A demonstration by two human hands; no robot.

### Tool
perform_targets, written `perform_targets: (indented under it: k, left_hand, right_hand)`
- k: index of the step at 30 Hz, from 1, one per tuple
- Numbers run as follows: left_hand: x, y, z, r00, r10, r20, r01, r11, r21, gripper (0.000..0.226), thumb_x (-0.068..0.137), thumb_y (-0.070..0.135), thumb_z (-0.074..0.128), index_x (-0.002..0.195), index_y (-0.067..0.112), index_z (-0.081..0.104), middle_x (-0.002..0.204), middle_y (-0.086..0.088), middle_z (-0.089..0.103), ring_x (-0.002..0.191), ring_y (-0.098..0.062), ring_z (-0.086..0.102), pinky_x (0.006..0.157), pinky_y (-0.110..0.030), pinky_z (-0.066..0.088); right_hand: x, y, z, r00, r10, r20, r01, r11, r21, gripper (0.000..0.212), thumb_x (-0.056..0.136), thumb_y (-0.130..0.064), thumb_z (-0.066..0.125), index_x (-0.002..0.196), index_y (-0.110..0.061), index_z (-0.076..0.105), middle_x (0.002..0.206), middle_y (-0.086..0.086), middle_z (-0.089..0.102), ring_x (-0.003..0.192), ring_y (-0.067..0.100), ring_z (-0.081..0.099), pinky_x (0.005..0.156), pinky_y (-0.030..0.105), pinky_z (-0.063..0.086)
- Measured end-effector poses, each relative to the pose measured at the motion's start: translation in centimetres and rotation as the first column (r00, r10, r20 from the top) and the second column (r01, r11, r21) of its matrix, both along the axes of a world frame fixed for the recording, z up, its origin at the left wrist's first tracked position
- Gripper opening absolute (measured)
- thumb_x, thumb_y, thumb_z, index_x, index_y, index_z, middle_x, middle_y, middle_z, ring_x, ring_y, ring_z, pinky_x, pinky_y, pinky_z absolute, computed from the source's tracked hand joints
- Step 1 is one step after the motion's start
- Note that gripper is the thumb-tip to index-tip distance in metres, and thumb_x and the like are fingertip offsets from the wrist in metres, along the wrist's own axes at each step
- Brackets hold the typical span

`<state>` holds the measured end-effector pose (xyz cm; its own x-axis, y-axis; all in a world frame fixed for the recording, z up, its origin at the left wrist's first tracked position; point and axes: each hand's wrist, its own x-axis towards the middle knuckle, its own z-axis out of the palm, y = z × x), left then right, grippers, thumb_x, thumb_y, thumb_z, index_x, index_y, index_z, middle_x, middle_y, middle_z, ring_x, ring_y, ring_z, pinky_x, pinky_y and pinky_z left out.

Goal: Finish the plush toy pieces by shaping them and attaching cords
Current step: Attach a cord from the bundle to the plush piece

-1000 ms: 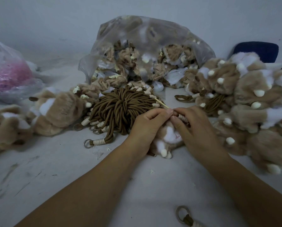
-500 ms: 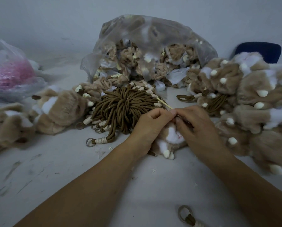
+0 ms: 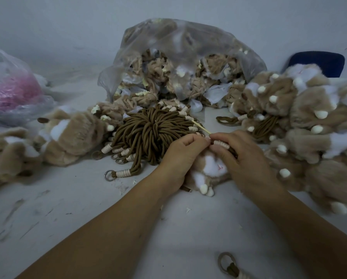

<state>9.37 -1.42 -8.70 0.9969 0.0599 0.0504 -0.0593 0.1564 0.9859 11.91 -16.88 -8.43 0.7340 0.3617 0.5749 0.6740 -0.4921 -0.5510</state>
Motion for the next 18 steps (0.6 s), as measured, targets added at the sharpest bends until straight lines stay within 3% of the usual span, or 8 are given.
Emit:
perform_targets:
  k: [2,6,8,11,13,18]
  left_hand:
    - [0.18,0.10,0.01,1.000,-0.026,-0.007,0.025,0.998,-0.062,0.013,0.077,0.028,0.067,0.066,0.021,0.068,0.077,-0.003,0.065,0.079,-0.015,0.059,0.076,-0.028,0.049]
    - [0.47,0.48,-0.21,0.993,-0.112,-0.026,0.105,0.976,-0.191,0.013,0.089,0.016,0.066,0.077,0.014,0.071,0.085,-0.006,0.070,0.085,-0.018,0.065,0.082,-0.030,0.052]
    - [0.43,0.65,-0.15,0.991,-0.130,-0.024,0.120,0.959,-0.257,0.010,0.089,0.017,0.066,0.081,0.013,0.072,0.087,-0.008,0.071,0.086,-0.019,0.066,0.083,-0.030,0.054]
    - [0.31,0.70,-0.12,0.990,-0.141,-0.007,0.134,0.952,-0.274,0.009,0.086,0.020,0.068,0.082,0.013,0.072,0.086,-0.007,0.071,0.085,-0.018,0.068,0.080,-0.028,0.057]
    - [0.28,0.60,-0.17,0.990,-0.144,-0.001,0.139,0.957,-0.255,0.010,0.084,0.022,0.070,0.083,0.012,0.072,0.086,-0.008,0.071,0.084,-0.018,0.068,0.079,-0.028,0.057]
    - [0.26,0.36,-0.26,0.994,-0.112,0.010,0.112,0.972,-0.209,0.012,0.089,0.019,0.067,0.081,0.010,0.068,0.080,-0.002,0.072,0.077,-0.013,0.067,0.072,-0.024,0.056]
  right_hand:
    - [0.15,-0.16,-0.02,0.999,-0.040,-0.028,0.041,0.999,0.033,0.021,0.096,-0.022,0.052,0.112,-0.026,0.065,0.099,-0.016,0.053,0.098,-0.004,0.046,0.084,0.003,0.030]
    - [-0.03,-0.17,0.12,0.968,-0.207,0.142,0.211,0.977,-0.014,0.024,0.096,-0.019,0.054,0.117,-0.019,0.065,0.116,-0.003,0.050,0.109,0.015,0.040,0.094,0.024,0.033]
    - [-0.37,0.11,0.34,0.971,-0.175,0.160,0.182,0.983,-0.034,0.031,0.092,-0.029,0.052,0.117,-0.016,0.064,0.118,0.000,0.052,0.111,0.014,0.039,0.095,0.027,0.034]
    - [-0.64,0.38,0.42,0.981,-0.114,0.156,0.131,0.985,-0.108,0.043,0.088,-0.041,0.053,0.120,-0.014,0.061,0.117,0.002,0.054,0.108,0.017,0.041,0.091,0.027,0.035]
    - [-0.53,0.28,0.39,0.978,-0.110,0.177,0.131,0.985,-0.116,0.036,0.089,-0.033,0.062,0.119,-0.012,0.062,0.114,0.006,0.055,0.104,0.021,0.046,0.088,0.032,0.040]
    - [-0.58,0.34,0.63,0.970,-0.110,0.217,0.140,0.982,-0.127,0.037,0.084,-0.027,0.062,0.116,-0.010,0.064,0.104,0.009,0.058,0.093,0.025,0.054,0.076,0.036,0.047]
